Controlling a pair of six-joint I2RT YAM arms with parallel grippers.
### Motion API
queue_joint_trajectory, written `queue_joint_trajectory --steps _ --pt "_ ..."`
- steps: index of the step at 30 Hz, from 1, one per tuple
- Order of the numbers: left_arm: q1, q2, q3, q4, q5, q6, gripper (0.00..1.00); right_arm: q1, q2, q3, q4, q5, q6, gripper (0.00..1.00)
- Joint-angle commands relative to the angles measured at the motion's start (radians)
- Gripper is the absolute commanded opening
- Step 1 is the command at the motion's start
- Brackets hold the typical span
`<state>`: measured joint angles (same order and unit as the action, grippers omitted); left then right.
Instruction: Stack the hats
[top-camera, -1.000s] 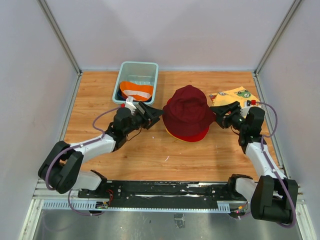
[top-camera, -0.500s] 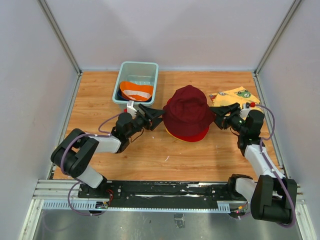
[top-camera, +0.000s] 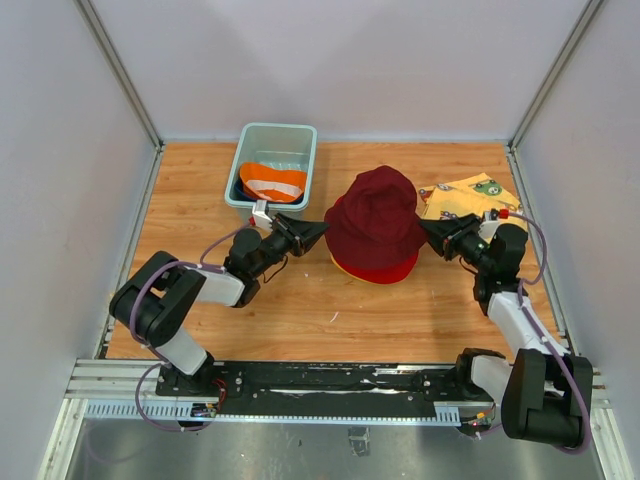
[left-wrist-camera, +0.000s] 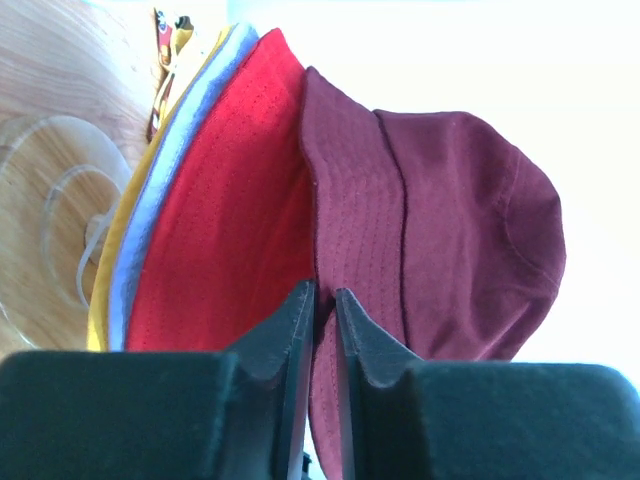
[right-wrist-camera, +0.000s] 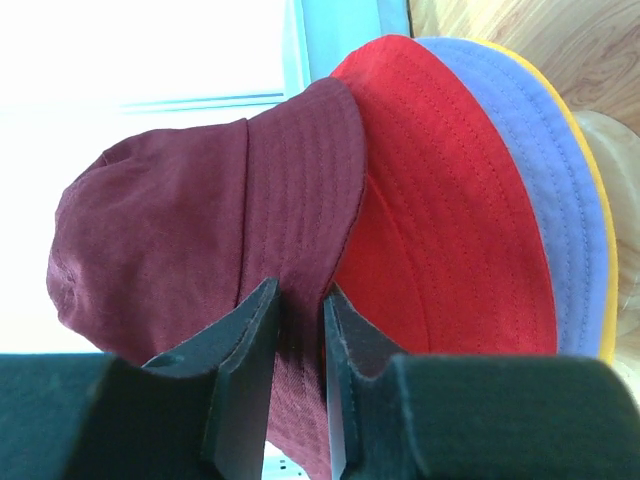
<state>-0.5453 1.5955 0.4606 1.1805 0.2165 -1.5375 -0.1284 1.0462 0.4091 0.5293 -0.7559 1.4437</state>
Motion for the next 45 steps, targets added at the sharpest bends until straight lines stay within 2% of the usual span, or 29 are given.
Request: queue_joint_trajectory --steps 1,3,7,12,28,37,45 --pt "-0.001 0.022 -0.018 0.095 0.014 -0.015 0.11 -0.014 -0.016 -0.026 0.035 -0.007 0.011 0.21" --pt "-0.002 0.025 -0.016 0.095 0.018 -0.012 0.01 -0.015 -0.022 -0.033 0.025 -0.005 0.006 0.16" --pt "-0.005 0.022 -0.013 0.088 0.032 0.002 0.01 -0.017 -0.03 -0.046 0.008 -0.002 -0.006 0.09" --pt "-0.006 0.009 -0.029 0.057 0.037 0.022 0.01 -0.02 -0.033 -0.058 -0.023 0.005 -0.043 0.06" --pt "-0.007 0.034 0.097 -0.356 0.072 0.171 0.01 -0.038 0.069 -0.064 -0.053 0.022 -0.176 0.04" --pt "-0.007 0.048 0.129 -0.447 0.081 0.214 0.01 -0.055 0.111 -0.081 -0.075 0.025 -0.241 0.05" --pt "-0.005 0.067 0.171 -0.592 0.071 0.267 0.0 -0.06 0.161 -0.082 -0.064 0.021 -0.267 0.05"
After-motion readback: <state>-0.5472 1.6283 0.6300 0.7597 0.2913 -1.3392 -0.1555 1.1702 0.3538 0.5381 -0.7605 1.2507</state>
